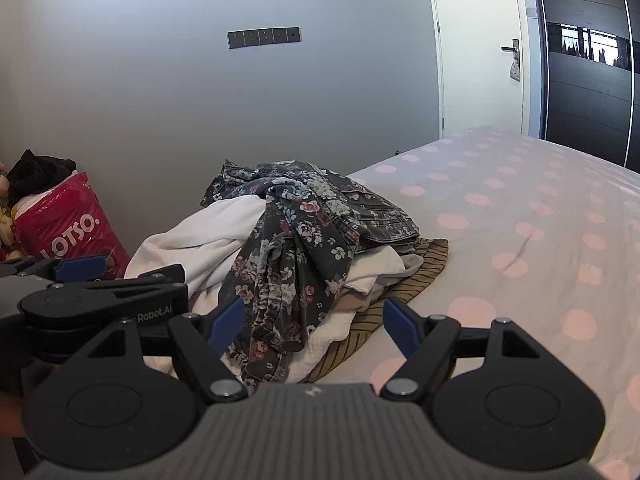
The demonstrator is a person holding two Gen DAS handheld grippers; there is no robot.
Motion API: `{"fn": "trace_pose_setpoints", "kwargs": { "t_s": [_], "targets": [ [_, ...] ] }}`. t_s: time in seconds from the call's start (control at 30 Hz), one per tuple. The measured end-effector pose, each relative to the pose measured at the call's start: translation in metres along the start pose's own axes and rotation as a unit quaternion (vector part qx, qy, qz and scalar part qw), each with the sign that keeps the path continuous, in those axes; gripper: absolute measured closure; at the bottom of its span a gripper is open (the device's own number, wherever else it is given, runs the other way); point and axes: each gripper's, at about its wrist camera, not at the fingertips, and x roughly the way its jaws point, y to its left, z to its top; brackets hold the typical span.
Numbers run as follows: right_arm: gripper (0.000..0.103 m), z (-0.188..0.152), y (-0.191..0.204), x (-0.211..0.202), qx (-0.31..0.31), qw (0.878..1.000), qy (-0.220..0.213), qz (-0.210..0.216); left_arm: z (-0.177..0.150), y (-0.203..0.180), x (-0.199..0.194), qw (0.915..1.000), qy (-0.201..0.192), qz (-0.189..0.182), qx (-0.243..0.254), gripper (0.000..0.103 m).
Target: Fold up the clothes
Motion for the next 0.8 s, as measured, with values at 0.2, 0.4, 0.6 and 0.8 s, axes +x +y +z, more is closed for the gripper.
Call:
{"fn": "trace_pose_setpoints", "kwargs": {
  "t_s": [0.2,0.4,0.6,0.8],
  "targets": [
    [0.024,-0.0001,0.0007,0.0006,-0.002,1.000,0.001,0.000,-0.0004,-0.0006,0.0006,1.0000,0.002,0.000,0.000,0.029],
    [0.024,-0.0009,0.0012,-0.0003,-0.001,1.000,0.001,-0.001,-0.0017,-0.0006,-0.0003,1.0000,0.001,0.000,0.001,0.029],
    [0.024,-0.0019,0.0029,-0.0002,-0.002,1.000,0.001,-0.002,-0.0014,-0.0019,0.0001,1.0000,0.003,0.002,0.000,0.029],
    [0.024,-0.0027,0.0025,-0.0002,-0.001,1.000,0.001,-0.002,-0.0020,-0.0004,0.0001,1.0000,0.004,0.003,-0.002,0.029]
  ]
}}
